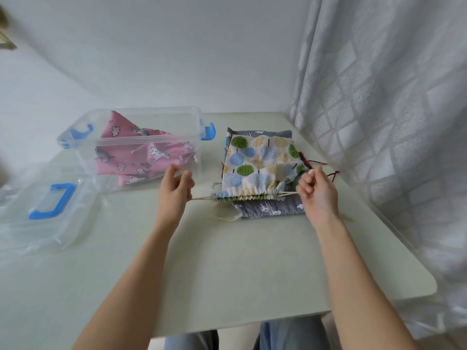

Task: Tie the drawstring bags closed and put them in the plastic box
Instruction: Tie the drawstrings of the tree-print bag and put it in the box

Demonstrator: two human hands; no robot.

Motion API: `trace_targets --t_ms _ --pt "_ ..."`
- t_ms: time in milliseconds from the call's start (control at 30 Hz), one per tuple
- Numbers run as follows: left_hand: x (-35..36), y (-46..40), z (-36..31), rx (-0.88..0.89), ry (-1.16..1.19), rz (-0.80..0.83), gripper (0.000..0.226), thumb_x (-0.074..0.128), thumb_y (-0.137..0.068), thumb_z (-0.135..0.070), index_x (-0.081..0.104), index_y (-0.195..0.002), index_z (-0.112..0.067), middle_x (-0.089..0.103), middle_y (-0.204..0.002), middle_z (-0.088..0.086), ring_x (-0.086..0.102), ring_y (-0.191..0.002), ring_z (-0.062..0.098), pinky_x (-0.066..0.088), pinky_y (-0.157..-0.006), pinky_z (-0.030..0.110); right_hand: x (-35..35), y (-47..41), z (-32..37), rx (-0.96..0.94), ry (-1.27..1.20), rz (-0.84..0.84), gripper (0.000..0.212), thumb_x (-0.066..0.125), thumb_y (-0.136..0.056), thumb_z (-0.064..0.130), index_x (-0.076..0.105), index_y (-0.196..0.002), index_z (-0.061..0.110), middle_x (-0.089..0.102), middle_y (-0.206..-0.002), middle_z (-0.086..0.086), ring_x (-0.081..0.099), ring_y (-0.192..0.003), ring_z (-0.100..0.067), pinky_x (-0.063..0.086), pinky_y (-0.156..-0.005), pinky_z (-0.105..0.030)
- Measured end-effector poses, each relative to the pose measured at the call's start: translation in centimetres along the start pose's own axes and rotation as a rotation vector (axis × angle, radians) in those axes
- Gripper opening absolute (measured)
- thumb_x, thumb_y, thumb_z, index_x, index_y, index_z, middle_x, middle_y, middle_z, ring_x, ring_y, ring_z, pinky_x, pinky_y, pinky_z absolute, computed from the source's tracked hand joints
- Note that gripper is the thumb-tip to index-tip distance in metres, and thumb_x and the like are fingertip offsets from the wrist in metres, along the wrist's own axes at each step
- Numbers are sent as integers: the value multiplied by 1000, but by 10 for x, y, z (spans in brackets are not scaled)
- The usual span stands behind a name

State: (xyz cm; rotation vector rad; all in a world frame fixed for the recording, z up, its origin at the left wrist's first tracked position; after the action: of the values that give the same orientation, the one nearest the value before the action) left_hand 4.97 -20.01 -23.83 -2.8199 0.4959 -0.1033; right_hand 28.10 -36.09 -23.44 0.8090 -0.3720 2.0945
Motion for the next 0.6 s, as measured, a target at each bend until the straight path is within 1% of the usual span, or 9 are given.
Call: trace_targets --t_ms 133,200,267,300,367,400,500,533,600 --pt "-34 -21 -9 271 -417 -44 7 48 -91 -10 44 -85 -10 53 -58 11 38 -52 24 32 -51 31 -16 -1 13 -101 73 -60 35 35 -102 22 39 -67 15 42 -48 8 28 -39 -5 22 -38 -16" --pt "-42 -23 -11 396 -620 31 11 46 -88 -19 46 -84 -8 50 -54 5 38 -48 27 29 -50 33 -17 -1 14 -142 189 -74 35 37 -101 22 39 -67 15 43 -51 6 28 -40 -5 23 -39 -16" --pt "-39 -15 -6 461 -755 163 25 45 -86 -34 50 -86 -10 52 -59 -4 48 -52 26 32 -52 29 -11 2 9 -254 514 -48 36 40 -100 21 39 -65 16 44 -57 2 31 -44 -5 26 -44 -17" --pt "-37 -11 -1 458 -804 223 32 43 -84 -45 53 -89 -16 54 -66 -8 53 -57 23 36 -55 28 -7 4 6 -327 706 -16 35 41 -100 22 41 -65 16 45 -60 2 34 -47 -5 29 -48 -19" --pt "-31 -6 7 468 -899 316 40 39 -79 -63 55 -97 -30 54 -76 -14 54 -66 15 38 -56 26 0 11 -1 -435 1035 88 32 44 -99 24 48 -69 16 54 -63 7 41 -50 -3 33 -54 -23" --pt "-28 -7 8 510 -929 338 41 41 -78 -66 56 -100 -35 52 -79 -15 53 -70 13 37 -56 25 4 14 -5 -447 1153 158 27 46 -98 27 51 -73 17 59 -67 8 45 -51 -3 36 -55 -24" --pt "-20 -7 8 674 -947 291 36 49 -81 -58 65 -100 -32 60 -89 -12 48 -83 16 38 -68 26 12 22 -20 -390 1393 357 20 54 -91 42 54 -90 22 70 -89 7 64 -75 -9 50 -68 -31" --pt "-18 -7 7 714 -952 256 33 51 -83 -54 67 -99 -31 63 -93 -10 48 -84 18 38 -73 26 15 23 -24 -384 1474 387 22 58 -88 44 55 -92 23 70 -93 6 63 -79 -8 51 -70 -32" --pt "-14 -6 4 740 -970 204 29 51 -85 -49 70 -95 -29 67 -96 -10 50 -86 21 35 -77 27 19 26 -28 -395 1526 434 23 63 -83 44 56 -91 23 69 -90 6 57 -73 4 47 -68 -25"
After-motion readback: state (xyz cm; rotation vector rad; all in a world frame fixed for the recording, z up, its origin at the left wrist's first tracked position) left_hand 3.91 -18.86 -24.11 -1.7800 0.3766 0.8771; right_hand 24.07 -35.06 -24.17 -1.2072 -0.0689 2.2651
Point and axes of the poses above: each hand's wrist, its own y-axis away from the middle knuckle, its own x-axis out of the palm, z = x × y, the point moved 1 cm from there along -y, towards the middle knuckle
